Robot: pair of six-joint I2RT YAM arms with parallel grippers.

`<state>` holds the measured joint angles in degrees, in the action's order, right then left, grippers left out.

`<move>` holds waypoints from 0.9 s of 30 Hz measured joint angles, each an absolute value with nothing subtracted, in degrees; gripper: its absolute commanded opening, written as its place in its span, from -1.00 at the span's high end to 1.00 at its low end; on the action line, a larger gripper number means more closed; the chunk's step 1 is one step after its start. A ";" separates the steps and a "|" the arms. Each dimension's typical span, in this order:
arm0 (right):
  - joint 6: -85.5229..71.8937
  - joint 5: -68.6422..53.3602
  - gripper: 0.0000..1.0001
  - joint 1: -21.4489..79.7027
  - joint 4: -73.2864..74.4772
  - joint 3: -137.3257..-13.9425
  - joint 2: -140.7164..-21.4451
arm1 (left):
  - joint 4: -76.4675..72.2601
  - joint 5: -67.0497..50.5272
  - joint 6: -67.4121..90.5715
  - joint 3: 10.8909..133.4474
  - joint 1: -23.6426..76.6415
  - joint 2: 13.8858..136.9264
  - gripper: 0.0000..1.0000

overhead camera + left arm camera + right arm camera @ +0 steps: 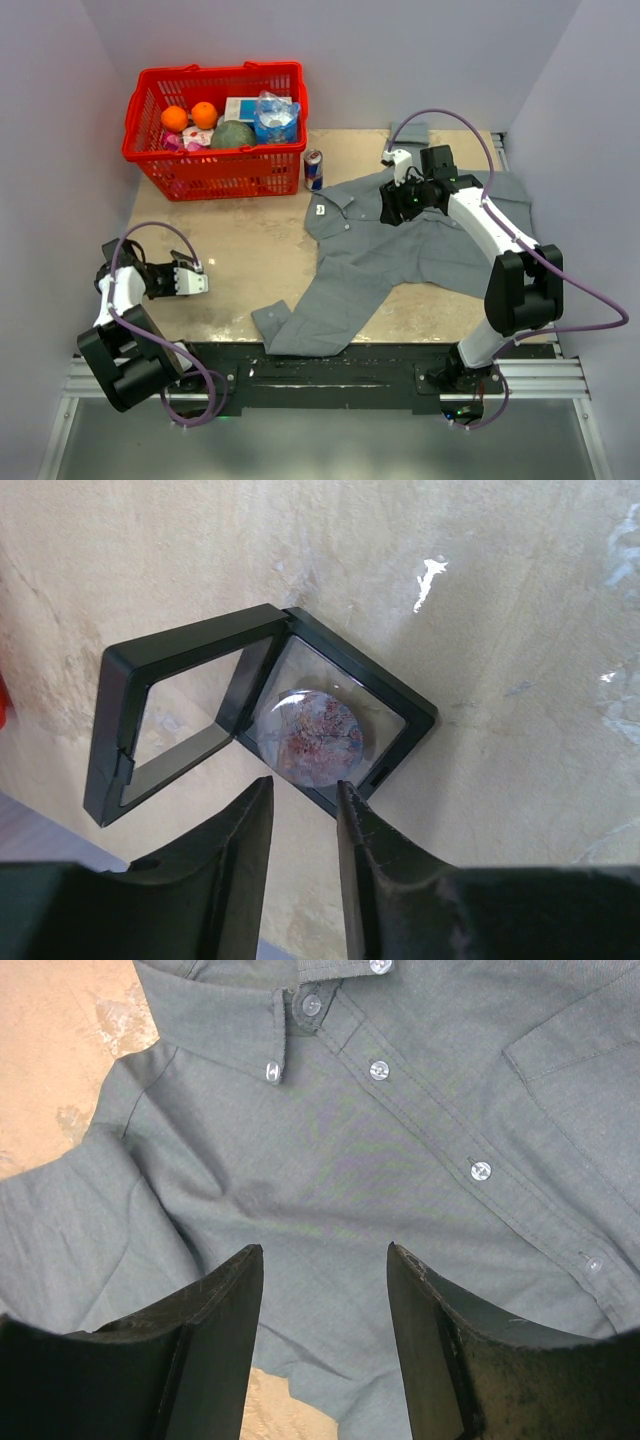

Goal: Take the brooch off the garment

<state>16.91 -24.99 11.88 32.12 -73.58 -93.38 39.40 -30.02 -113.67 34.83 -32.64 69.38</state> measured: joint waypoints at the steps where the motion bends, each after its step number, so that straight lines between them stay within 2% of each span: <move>1: 16.91 -24.99 -0.12 11.88 32.12 -73.58 -93.41 | 39.97 -29.85 -113.65 34.85 -32.73 69.36 0.17; 3: 16.91 -24.99 -0.12 11.88 32.12 -73.58 -93.43 | 41.12 -29.58 -113.67 34.92 -33.01 69.36 0.01; 8: 16.91 -24.99 -0.13 11.88 32.18 -73.67 -93.47 | 43.53 -28.53 -113.65 35.73 -33.39 68.84 -0.17; 12: 17.17 -24.88 -0.15 11.88 32.91 -74.22 -93.47 | 50.70 -28.29 -113.65 42.04 -34.52 67.90 -0.40; 14: 17.78 -24.62 -0.27 11.88 33.67 -74.78 -93.58 | 56.12 -29.52 -113.67 47.62 -34.92 67.46 -0.48; 15: 18.09 -24.43 -0.53 11.88 34.00 -75.11 -93.71 | 59.46 -30.72 -113.67 50.74 -34.96 66.92 -0.49; 16: 18.31 -24.05 -0.98 11.88 34.20 -75.42 -93.76 | 62.22 -32.42 -113.65 53.23 -34.74 66.11 -0.53; 19: 18.33 -22.48 -0.98 11.88 35.07 -76.84 -93.76 | 66.30 -37.95 -110.69 58.52 -30.33 62.67 -0.71; 22: 17.82 -19.88 -0.98 11.94 35.18 -79.66 -93.76 | 61.23 -46.11 -98.24 58.87 -24.03 57.30 -0.73; 27: 16.67 -15.70 -0.98 11.94 35.62 -86.61 -93.76 | 34.00 -48.64 -65.84 51.68 -14.44 48.93 -0.73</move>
